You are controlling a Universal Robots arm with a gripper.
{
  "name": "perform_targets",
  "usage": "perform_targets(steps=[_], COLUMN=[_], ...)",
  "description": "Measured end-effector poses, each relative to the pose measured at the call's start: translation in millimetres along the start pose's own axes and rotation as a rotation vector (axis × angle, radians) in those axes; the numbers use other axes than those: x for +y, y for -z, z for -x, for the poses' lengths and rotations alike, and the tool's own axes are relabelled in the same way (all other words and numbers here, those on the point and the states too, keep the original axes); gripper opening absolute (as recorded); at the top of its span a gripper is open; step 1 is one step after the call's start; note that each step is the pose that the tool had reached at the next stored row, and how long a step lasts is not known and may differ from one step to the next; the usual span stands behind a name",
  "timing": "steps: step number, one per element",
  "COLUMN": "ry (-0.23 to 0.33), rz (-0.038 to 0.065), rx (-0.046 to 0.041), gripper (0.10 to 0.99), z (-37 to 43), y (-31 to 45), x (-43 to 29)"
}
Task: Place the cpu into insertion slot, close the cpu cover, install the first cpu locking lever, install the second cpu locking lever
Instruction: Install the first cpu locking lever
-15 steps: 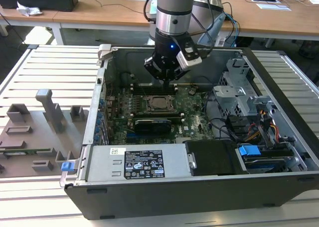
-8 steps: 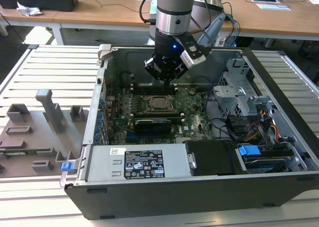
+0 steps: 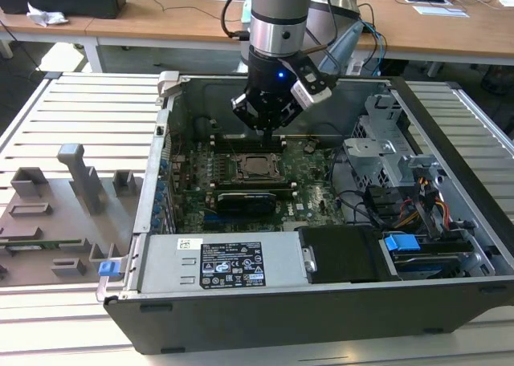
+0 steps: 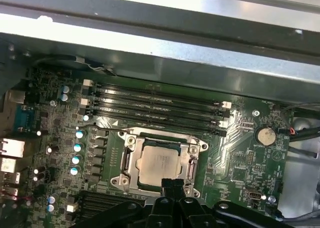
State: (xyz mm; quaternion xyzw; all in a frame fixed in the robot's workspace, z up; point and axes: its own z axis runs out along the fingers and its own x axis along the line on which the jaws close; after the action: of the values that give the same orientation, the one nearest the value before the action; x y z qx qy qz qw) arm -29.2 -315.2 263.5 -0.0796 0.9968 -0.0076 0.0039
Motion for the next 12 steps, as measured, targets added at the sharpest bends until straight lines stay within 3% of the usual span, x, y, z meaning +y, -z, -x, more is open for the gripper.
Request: perform_targets(steps=[12], ry=[0.0], rz=[0.0], rx=[0.0], gripper=[0.106], z=[-30.3], y=[0.2], x=[4.9])
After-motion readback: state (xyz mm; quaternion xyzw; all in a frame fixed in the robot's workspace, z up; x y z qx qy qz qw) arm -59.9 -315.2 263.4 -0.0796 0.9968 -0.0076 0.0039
